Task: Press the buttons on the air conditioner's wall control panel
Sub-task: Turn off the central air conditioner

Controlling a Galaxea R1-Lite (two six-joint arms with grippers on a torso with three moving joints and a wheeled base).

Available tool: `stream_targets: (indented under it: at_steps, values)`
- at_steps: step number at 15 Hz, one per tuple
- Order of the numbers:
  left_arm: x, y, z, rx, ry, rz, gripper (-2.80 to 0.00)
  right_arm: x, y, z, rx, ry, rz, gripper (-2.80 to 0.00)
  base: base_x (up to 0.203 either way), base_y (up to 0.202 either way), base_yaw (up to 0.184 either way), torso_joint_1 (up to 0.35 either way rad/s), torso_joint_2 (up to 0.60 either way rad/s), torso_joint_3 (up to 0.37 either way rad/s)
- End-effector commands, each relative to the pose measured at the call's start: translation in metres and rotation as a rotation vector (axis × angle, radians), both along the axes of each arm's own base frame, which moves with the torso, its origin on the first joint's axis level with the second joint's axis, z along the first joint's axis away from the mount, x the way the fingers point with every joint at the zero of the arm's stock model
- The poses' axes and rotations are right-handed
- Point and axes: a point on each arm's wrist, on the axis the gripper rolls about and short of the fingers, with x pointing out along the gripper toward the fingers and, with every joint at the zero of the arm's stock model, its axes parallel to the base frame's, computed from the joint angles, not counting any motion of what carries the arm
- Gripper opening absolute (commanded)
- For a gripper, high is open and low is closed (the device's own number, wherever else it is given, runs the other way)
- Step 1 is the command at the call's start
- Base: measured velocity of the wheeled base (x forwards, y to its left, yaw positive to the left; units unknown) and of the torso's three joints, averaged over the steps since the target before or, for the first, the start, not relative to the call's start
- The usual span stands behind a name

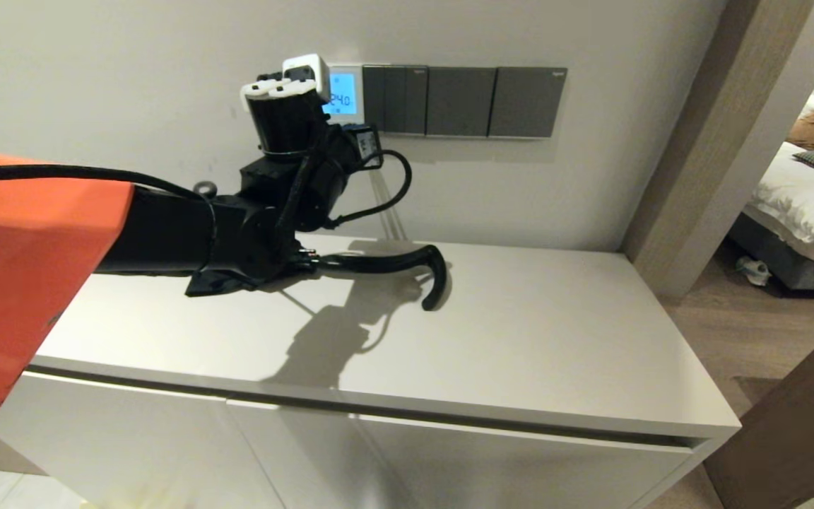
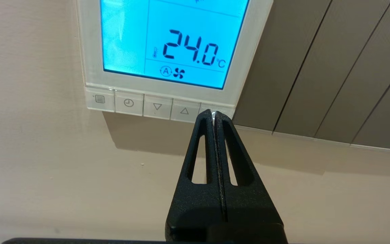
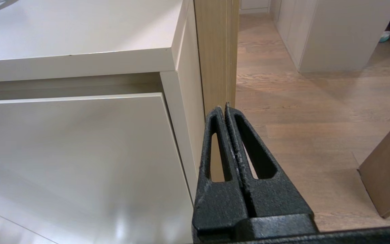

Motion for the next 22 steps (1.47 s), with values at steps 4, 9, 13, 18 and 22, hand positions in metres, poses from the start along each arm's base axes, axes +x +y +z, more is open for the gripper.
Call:
stream_targets:
  at_steps: [4,9,13,18,22]
  values:
    - [0.004,-0.002,-0.004,-0.001,0.003,0.003,-2.8,0.0,0.0,-0.001,0.0,0.003,0.0,-2.8,0.0,0.0,0.0,0.0,0.0,0.0]
    - [0.01,-0.005,-0.006,-0.008,0.0,0.005,-2.8,0.0,0.0,-0.001,0.0,0.004,0.0,-2.8,0.0,0.0,0.0,0.0,0.0,0.0]
    - [0.008,-0.004,-0.006,-0.006,0.0,0.007,-2.8,0.0,0.0,-0.001,0.0,0.003,0.0,-2.8,0.0,0.0,0.0,0.0,0.0,0.0]
    - [-0.002,0.001,0.0,-0.008,0.0,0.006,-2.8,0.0,0.0,-0.001,0.0,0.003,0.0,-2.8,0.0,0.0,0.0,0.0,0.0,0.0]
    - [-0.023,0.008,0.018,-0.019,-0.02,-0.007,-2.8,0.0,0.0,-0.001,0.0,0.004,0.0,-2.8,0.0,0.0,0.0,0.0,0.0,0.0]
